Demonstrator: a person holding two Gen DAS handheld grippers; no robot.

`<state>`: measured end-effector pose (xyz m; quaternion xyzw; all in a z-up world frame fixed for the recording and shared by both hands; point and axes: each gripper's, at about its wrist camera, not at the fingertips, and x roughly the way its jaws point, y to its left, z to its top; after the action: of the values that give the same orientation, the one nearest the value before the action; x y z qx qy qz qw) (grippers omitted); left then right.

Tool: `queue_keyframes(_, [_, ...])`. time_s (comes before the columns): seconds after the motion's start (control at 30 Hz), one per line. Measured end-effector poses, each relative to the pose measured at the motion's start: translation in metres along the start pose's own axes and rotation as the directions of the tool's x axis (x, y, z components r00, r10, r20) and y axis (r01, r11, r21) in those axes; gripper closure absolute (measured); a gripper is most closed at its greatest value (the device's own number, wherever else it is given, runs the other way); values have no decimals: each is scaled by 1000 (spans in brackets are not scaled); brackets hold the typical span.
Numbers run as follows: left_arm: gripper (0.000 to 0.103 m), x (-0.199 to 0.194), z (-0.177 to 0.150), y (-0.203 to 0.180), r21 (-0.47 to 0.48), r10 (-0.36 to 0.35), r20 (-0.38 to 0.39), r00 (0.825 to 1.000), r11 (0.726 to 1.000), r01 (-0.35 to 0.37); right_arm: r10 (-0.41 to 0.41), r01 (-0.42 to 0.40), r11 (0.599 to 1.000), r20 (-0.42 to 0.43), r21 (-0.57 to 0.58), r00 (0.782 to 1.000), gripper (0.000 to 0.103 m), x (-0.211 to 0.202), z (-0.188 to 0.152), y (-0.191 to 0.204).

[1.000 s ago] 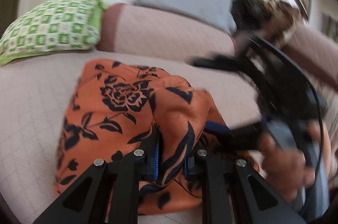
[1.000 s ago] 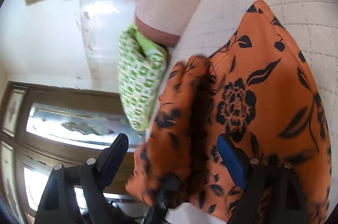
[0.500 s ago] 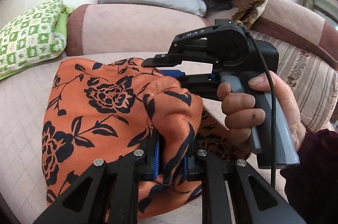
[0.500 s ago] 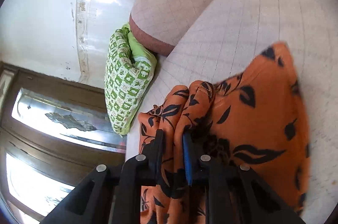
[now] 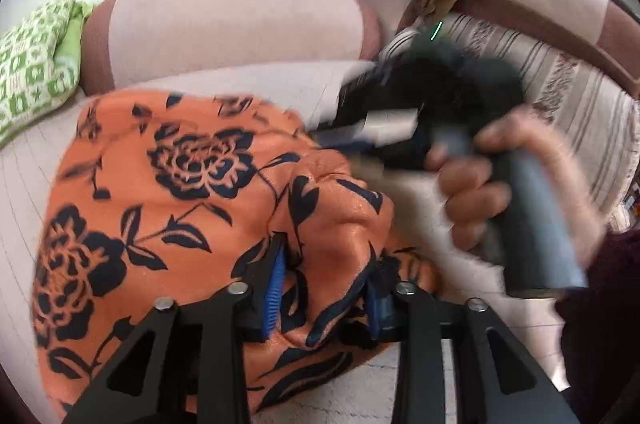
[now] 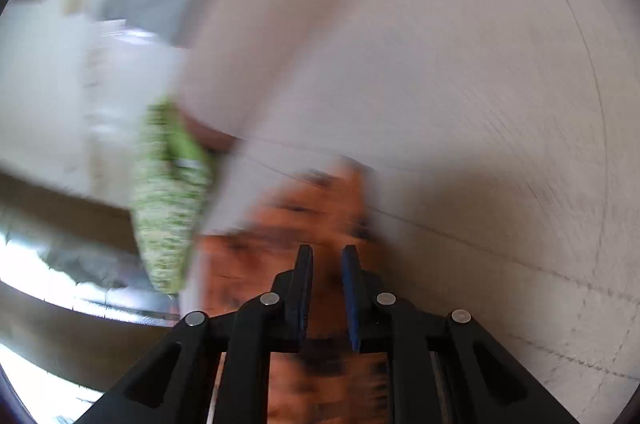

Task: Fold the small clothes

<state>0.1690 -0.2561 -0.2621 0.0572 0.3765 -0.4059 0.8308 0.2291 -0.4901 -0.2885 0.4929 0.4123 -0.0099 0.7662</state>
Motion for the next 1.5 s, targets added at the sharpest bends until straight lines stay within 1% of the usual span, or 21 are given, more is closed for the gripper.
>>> queue_keyframes(0.07, [46, -19, 6, 1, 6, -87, 40, 995, 996, 87, 18, -18, 999, 6, 31, 1000, 84, -3, 0, -4])
queue_keyframes(0.17, [41, -51, 11, 6, 42, -122, 103, 987, 992, 118, 122, -114, 989, 92, -90, 988, 84, -31, -3, 28])
queue_keyframes(0.23, [36, -70, 14, 18, 70, -84, 147, 986, 995, 74, 216, -202, 970, 96, -139, 972, 84, -40, -9, 48])
queue_keyframes(0.3, [36, -81, 10, 34, 72, -4, 166, 986, 997, -8, 258, -245, 953, 53, -178, 965, 84, -37, -18, 66])
queue_keyframes(0.4, [36, -80, 5, 78, -20, 122, 138, 983, 992, -121, 179, -188, 954, -60, -234, 982, 84, -10, -33, 90])
queue_keyframes(0.47, [36, -70, 3, 104, -86, 190, 85, 978, 979, -183, 35, -72, 956, -133, -283, 990, 84, 15, -45, 95])
queue_keyframes(0.53, [36, -53, -7, 127, -150, 231, -27, 973, 961, -232, -108, 46, 951, -192, -305, 975, 86, 33, -54, 81])
queue_keyframes(0.57, [36, -46, -13, 131, -155, 245, -84, 966, 954, -255, -127, 67, 953, -188, -297, 974, 95, 36, -55, 74])
queue_keyframes(0.6, [35, -36, -21, 135, -154, 251, -141, 958, 950, -272, -119, 64, 957, -182, -282, 976, 103, 34, -55, 70])
queue_keyframes(0.63, [35, -30, -27, 135, -151, 251, -168, 953, 949, -276, -107, 57, 966, -192, -251, 975, 103, 33, -53, 63])
queue_keyframes(0.7, [35, -31, -33, 128, -121, 278, -139, 951, 948, -295, -91, 47, 977, -211, -207, 973, 103, 30, -50, 57])
queue_keyframes(0.77, [35, -35, -32, 116, -38, 307, -123, 944, 949, -313, -128, 82, 974, -217, -210, 968, 103, 27, -50, 63])
queue_keyframes(0.83, [35, -37, -34, 113, 1, 313, -112, 943, 949, -315, -155, 114, 966, -173, -230, 973, 95, 21, -44, 81])
queue_keyframes(0.93, [35, -35, -32, 121, -59, 267, -118, 956, 960, -275, -144, 120, 953, -65, -280, 987, 95, 20, -37, 112])
queue_keyframes(1.03, [33, -36, -31, 125, -86, 234, -123, 964, 966, -246, -153, 156, 961, 33, -230, 988, 95, 35, -26, 122])
queue_keyframes(1.07, [32, -37, -29, 126, -84, 233, -122, 965, 966, -244, -157, 166, 966, 57, -199, 986, 93, 41, -21, 118])
queue_keyframes(1.13, [28, -35, -28, 127, -92, 236, -122, 964, 965, -247, -243, 255, 956, 94, -147, 965, 91, 59, -15, 103])
queue_keyframes(1.17, [24, -34, -28, 130, -105, 241, -129, 962, 961, -255, -252, 257, 961, 63, -104, 966, 90, 71, -12, 87])
queue_keyframes(1.23, [19, -31, -27, 135, -134, 239, -138, 961, 957, -257, -191, 195, 978, 64, -66, 979, 91, 67, -10, 75])
queue_keyframes(1.37, [19, -32, -26, 138, -169, 242, -152, 958, 949, -267, -208, 216, 973, 100, -80, 973, 90, 45, -14, 87])
queue_keyframes(1.5, [19, -35, -28, 127, -126, 305, -136, 943, 938, -321, -172, 185, 973, 100, -136, 980, 90, 26, -34, 107])
